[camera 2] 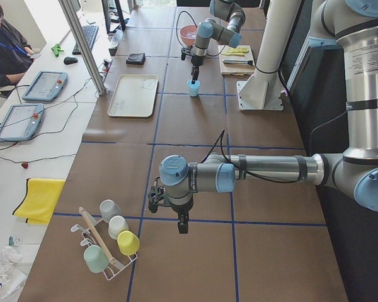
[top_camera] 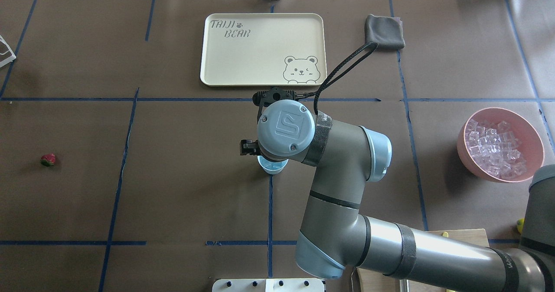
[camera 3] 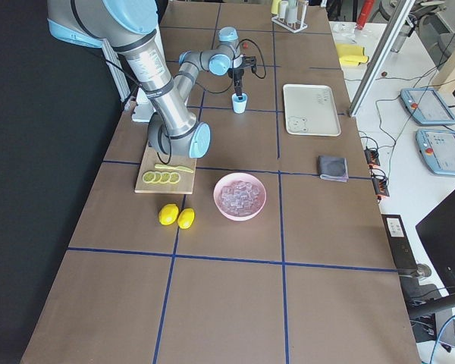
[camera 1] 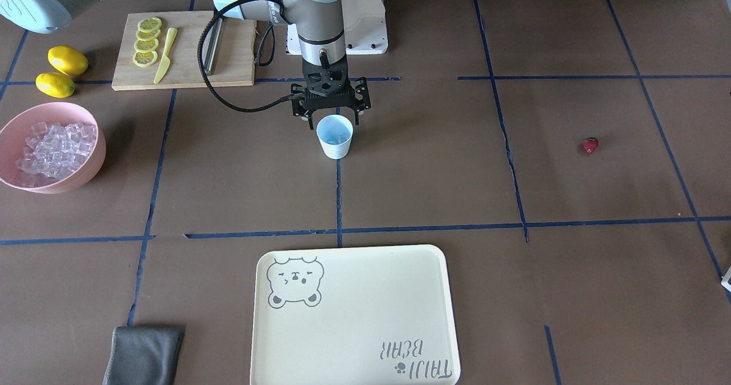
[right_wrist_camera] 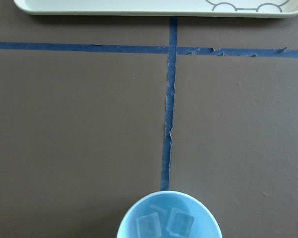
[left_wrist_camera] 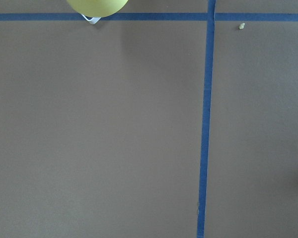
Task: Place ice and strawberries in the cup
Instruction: 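Open the right gripper to drop the ice cube into the blue cup, then withdraw the right gripper back past the pink bowl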
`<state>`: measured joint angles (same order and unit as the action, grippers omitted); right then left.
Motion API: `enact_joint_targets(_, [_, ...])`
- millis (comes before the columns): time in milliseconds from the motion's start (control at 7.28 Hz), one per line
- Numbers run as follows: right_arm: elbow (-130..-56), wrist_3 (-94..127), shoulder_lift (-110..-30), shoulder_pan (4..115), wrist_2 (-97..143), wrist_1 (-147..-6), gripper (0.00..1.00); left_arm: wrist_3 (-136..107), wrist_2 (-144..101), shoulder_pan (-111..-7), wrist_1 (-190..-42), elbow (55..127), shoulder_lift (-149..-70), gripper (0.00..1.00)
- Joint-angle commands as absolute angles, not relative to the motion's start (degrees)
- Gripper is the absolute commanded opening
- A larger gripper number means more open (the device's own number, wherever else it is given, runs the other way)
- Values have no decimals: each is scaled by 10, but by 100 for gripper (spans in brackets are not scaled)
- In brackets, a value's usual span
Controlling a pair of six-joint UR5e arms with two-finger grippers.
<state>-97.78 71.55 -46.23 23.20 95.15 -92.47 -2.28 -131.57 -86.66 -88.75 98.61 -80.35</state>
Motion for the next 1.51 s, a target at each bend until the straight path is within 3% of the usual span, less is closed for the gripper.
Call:
enact_joint_targets(0, [-982,709,-462,239,952,-925,100,-23,-1316,-867,-888,986,-804,100])
enact_joint_targets(275, [-1004,664,-485,305,1003,-926,100,-23,-1316,-867,-888,986,-804,100])
enact_joint_targets(687, [-1078,454,-610,469,1154,-926,100,-23,-1316,-867,-888,987,-804,100])
enact_joint_targets(1374, [-1083,49,-816,709,1294,-922,100,-23,-1315,-867,-888,986,-807,100])
